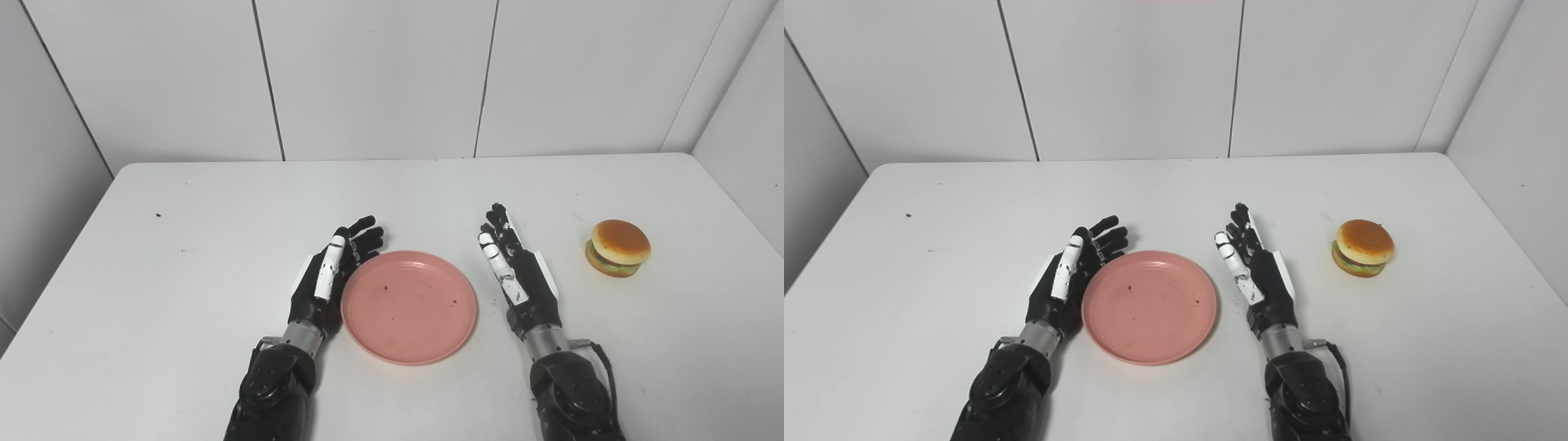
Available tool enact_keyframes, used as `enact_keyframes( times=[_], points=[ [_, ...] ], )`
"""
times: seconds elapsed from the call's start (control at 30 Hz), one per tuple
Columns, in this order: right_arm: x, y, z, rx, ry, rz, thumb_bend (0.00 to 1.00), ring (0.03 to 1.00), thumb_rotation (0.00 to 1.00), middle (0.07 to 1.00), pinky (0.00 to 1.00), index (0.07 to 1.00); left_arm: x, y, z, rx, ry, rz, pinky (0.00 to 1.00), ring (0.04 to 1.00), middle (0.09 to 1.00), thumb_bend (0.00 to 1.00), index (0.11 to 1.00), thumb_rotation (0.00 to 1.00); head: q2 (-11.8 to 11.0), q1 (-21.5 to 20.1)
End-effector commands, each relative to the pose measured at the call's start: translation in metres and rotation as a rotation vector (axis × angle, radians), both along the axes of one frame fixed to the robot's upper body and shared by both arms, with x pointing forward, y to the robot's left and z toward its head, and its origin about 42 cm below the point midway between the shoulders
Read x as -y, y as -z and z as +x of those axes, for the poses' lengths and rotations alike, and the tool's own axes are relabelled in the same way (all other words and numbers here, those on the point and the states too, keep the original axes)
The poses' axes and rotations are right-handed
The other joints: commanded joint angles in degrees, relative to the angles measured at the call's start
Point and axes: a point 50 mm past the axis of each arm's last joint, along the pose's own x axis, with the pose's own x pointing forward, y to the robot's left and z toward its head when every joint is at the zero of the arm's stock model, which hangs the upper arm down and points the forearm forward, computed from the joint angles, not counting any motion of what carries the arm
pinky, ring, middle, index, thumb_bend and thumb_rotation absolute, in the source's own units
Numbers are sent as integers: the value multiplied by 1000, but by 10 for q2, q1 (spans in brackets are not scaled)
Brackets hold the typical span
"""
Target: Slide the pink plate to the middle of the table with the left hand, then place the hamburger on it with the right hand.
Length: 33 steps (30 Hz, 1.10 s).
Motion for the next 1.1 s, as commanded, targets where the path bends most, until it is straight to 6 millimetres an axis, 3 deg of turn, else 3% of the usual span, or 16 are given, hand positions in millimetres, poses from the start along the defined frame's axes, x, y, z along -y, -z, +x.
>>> enact_keyframes(
  times=[0.0, 0.77, 0.8, 0.83, 1.07],
  points=[
    [-4, -3, -1, 15, 4, 20, 513, 970, 699, 984, 999, 1000, -3, 9, -4, -53, -1, 16, 891, 871, 836, 349, 796, 1000, -1, 1],
    [-3, -5, 0, 29, 9, 9, 548, 972, 722, 988, 1000, 1000, 0, 11, -7, -47, -9, 17, 897, 876, 843, 333, 801, 1000, 2, -2],
    [0, -9, -1, 43, 13, -5, 549, 972, 722, 988, 1000, 1000, 1, 11, -7, -47, -10, 15, 896, 876, 842, 333, 801, 1000, 2, -9],
    [10, -23, 1, 101, 60, -68, 587, 980, 739, 996, 1000, 1000, 1, 12, -8, -46, -9, 14, 890, 879, 845, 333, 808, 1000, -9, -45],
    [58, -78, 2, 274, 182, -391, 599, 897, 738, 914, 855, 940, -6, 13, -8, -38, -15, 0, 885, 869, 838, 323, 806, 1000, -14, -116]
  ],
)
